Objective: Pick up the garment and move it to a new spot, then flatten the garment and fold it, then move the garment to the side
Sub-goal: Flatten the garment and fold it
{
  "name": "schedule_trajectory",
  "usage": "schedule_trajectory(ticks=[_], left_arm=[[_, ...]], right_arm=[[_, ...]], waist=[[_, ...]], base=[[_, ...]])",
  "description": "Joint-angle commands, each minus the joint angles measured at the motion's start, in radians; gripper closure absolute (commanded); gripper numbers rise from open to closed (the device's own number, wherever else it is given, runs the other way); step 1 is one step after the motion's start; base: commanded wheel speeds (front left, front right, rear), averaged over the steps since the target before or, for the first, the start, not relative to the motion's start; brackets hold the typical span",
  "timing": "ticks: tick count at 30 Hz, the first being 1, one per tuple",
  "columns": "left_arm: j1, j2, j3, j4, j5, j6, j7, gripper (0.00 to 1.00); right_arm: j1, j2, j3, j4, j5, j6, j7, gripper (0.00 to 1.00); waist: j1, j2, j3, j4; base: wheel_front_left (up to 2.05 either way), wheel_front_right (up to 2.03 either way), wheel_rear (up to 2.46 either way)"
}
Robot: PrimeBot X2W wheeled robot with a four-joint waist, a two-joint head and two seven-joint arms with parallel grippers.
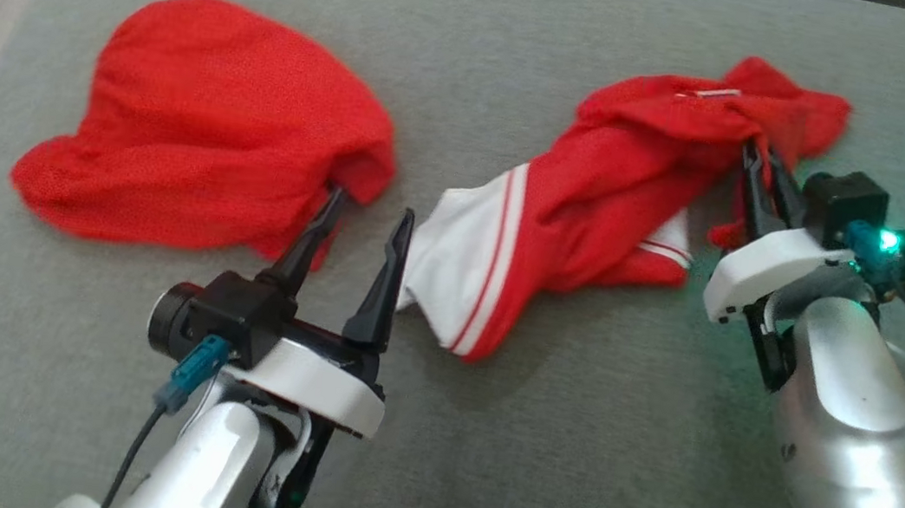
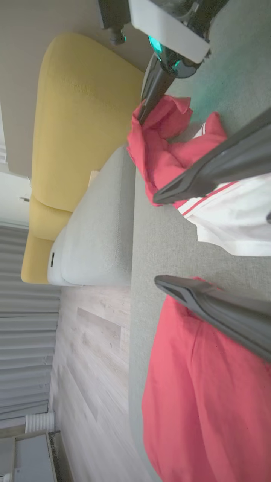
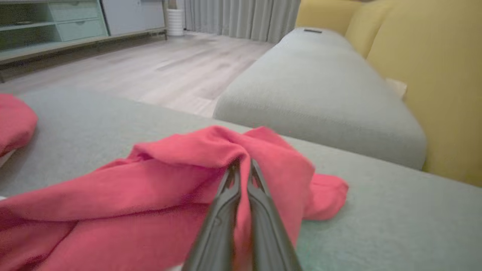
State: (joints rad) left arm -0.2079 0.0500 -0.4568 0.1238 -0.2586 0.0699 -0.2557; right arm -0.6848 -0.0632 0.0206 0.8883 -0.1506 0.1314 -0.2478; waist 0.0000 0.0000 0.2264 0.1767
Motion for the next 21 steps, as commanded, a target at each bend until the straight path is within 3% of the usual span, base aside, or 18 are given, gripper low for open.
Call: schedule_trajectory(ticks=[1,11,17,18,19,20,21], left_arm=[[-0.024,0.0,0.04,-0.03,0.008,-0.002,-0.006,0.0],[-0.013,0.0,0.065,-0.033,0.015,-0.005,-0.006,0.0],[-0.006,0.0,0.068,-0.035,0.014,-0.004,-0.006,0.0],[-0.005,0.0,0.068,-0.034,0.013,-0.004,-0.006,0.0],[-0.005,0.0,0.068,-0.033,0.013,-0.005,-0.006,0.0],[-0.005,0.0,0.068,-0.032,0.012,-0.005,-0.006,0.0],[-0.004,0.0,0.068,-0.031,0.012,-0.006,-0.006,0.0]], right_arm=[[-0.007,0.011,0.015,-0.042,0.007,-0.001,-0.012,1.0],[0.169,-0.158,-0.072,-0.23,0.063,-0.001,0.011,1.0],[0.298,-0.19,-0.127,-0.35,0.108,-0.001,0.106,1.0],[0.319,-0.188,-0.135,-0.369,0.115,-0.001,0.123,0.78],[0.338,-0.187,-0.144,-0.389,0.117,-0.001,0.136,0.29],[0.356,-0.182,-0.157,-0.407,0.12,-0.001,0.149,0.0],[0.372,-0.176,-0.167,-0.425,0.121,-0.001,0.16,0.0]], waist=[[0.0,0.0,-0.019,-0.042],[0.0,0.0,-0.065,-0.172],[0.0,0.0,-0.079,-0.207],[0.0,0.0,-0.08,-0.21],[0.0,0.0,-0.082,-0.212],[0.0,0.0,-0.084,-0.214],[0.0,0.0,-0.087,-0.215]], base=[[0.0,0.0,0.0],[0.0,0.0,0.0],[0.0,0.0,0.0],[0.0,0.0,0.0],[0.0,0.0,0.0],[0.0,0.0,0.0],[0.0,0.0,0.0]])
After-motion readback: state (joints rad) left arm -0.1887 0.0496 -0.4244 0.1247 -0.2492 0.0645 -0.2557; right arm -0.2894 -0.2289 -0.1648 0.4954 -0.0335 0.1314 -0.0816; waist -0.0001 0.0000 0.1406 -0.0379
